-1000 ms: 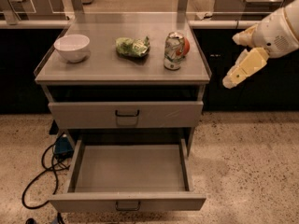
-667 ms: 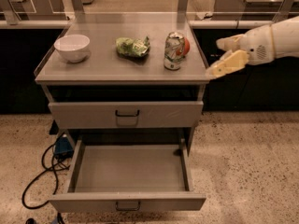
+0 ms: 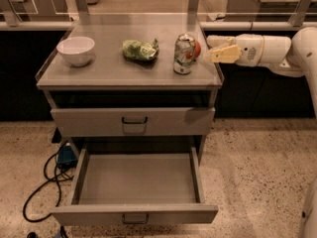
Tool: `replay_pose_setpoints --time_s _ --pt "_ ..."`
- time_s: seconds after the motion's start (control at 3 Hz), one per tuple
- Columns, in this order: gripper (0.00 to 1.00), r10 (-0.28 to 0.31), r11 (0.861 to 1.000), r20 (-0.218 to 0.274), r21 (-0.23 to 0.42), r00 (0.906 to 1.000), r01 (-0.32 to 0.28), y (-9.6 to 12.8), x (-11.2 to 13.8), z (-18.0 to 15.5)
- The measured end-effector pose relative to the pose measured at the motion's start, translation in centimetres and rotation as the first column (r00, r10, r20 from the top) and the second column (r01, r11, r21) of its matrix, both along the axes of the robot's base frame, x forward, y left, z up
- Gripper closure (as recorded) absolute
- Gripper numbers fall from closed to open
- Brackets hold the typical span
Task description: Place apple into middle drawer
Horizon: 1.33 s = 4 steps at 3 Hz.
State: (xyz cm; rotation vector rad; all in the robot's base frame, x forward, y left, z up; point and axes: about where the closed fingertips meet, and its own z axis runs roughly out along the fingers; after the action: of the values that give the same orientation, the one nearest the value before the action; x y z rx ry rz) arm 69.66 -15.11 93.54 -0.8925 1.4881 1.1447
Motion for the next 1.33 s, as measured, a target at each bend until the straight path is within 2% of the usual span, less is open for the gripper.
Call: replay_pose_setpoints --time_s 0.33,0.67,1.0,1.33 --pt "0.00 0.000 1.000 0.000 -0.001 1.0000 0.000 0.0 0.0 0.0" --pt "0.00 -0.100 0.994 0.010 -0.039 0.9950 0.100 -2.5 2.1 -0.9" --pt "0.00 -0.284 0.956 0.030 -0.072 0.9584 0.285 -7.1 6.3 -1.5" --pt "0.00 -0.426 0.902 0.065 -0.049 0.9021 0.430 -10.8 10.3 -1.0"
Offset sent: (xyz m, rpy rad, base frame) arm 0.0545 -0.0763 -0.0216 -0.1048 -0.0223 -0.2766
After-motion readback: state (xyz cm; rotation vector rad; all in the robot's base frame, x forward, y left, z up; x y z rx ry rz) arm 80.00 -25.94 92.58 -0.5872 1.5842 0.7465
